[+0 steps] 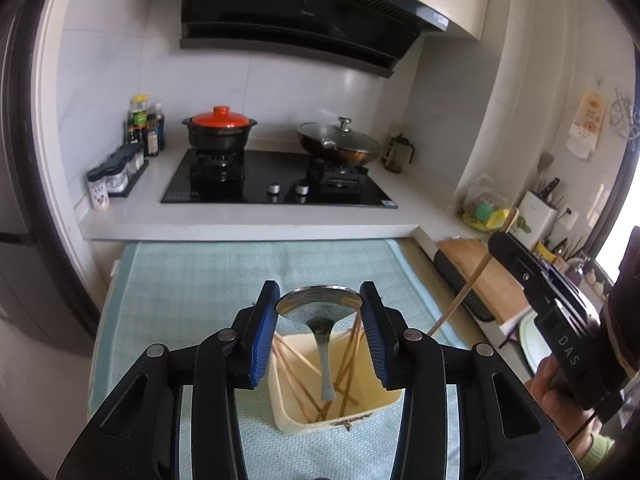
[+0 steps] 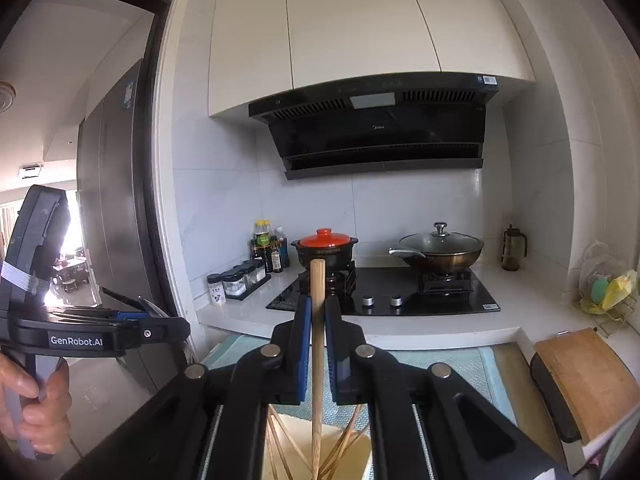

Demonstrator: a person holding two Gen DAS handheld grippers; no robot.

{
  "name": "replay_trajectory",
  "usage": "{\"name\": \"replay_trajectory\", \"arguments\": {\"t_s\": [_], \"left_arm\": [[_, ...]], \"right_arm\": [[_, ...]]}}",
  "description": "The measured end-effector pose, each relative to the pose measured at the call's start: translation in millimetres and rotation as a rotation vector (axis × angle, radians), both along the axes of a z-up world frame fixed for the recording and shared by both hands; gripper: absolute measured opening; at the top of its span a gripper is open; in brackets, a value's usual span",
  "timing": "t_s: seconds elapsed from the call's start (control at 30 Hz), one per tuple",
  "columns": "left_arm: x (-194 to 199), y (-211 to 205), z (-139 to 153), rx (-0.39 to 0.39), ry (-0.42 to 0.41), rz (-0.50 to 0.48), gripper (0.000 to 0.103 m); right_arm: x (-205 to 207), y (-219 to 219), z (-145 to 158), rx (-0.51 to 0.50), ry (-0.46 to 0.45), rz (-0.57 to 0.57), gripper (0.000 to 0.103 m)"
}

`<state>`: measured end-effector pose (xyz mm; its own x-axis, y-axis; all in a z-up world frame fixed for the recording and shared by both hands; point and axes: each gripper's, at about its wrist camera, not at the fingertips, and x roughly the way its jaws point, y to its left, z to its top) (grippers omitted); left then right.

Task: Organize utensils
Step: 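Carry the spoon and chopstick over the caddy and open both grippers to drop them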

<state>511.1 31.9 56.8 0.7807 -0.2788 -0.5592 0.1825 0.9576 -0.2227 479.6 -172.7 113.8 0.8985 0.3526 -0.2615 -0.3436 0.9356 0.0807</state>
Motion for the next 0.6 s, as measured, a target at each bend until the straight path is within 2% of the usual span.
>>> {"name": "replay_trajectory", "arguments": {"t_s": [0.1,0.33,0.47,0.6], "left_arm": [[20.0,-4.0,-28.3,0.0,0.057,0.007,0.041],[48.4,-16.8,-89.3,0.027,0.194,0.012,0.041],[55.9,-21.3,-107.1,0.033,0.231,0.012,0.042],[59.7,-20.9,-113.2,0.041,0.249,0.029,0.043]], "right_arm": [[25.7,6.3,-29.7,-0.006,0.074,0.029,0.007],[68.7,16.4,-105.8,0.004,0.338,0.084,0.007],[81.2,19.7,-133.8,0.008,0.444,0.1,0.007],[92.5,18.4,-145.7,0.045,0.506,0.086,0.011]]}}
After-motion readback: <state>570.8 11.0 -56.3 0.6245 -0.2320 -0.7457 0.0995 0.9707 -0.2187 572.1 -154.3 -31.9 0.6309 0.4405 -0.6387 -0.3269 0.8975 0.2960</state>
